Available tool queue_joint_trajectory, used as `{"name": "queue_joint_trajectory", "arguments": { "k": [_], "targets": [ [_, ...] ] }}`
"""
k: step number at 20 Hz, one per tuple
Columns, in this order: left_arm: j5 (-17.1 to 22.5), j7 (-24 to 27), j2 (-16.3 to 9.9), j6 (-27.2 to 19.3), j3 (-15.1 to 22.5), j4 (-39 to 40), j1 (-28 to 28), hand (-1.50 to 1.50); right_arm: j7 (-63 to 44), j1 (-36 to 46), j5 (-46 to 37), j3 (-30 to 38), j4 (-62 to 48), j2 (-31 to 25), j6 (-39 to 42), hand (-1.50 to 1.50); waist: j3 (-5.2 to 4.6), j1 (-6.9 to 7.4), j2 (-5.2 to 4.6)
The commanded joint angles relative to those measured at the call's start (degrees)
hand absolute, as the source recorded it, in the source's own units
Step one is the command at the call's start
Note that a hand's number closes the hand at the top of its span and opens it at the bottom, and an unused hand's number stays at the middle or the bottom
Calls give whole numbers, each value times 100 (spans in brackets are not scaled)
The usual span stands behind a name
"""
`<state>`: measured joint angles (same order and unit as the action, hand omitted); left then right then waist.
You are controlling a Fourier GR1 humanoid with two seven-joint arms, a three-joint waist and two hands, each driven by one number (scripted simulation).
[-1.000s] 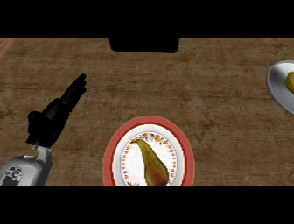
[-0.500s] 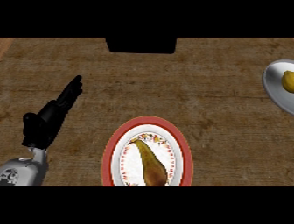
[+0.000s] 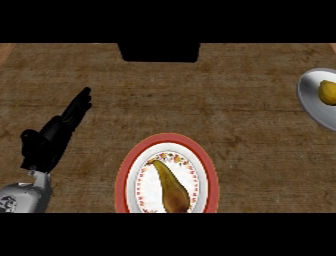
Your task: Pick the lemon from the plate and place it in the pan
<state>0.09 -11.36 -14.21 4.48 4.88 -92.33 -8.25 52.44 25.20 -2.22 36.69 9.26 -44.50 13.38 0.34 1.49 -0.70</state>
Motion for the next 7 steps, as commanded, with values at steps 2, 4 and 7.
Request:
{"name": "queue_joint_trajectory", "arguments": {
  "k": [2, 4, 7],
  "targets": [
    [-103, 407, 82, 38, -32, 418, -63, 0, 625, -267, -15, -56, 80, 248, 204, -150, -1, -33, -6],
    [-157, 10, 194, -82, 36, 150, -43, 0, 841, -501, 1, -94, 139, 486, 38, -150, -10, -67, 27],
    [-212, -84, 198, -44, 68, 66, -60, 0, 613, -452, 54, -37, 102, 208, 44, -150, -6, -43, 22]
  ]
}}
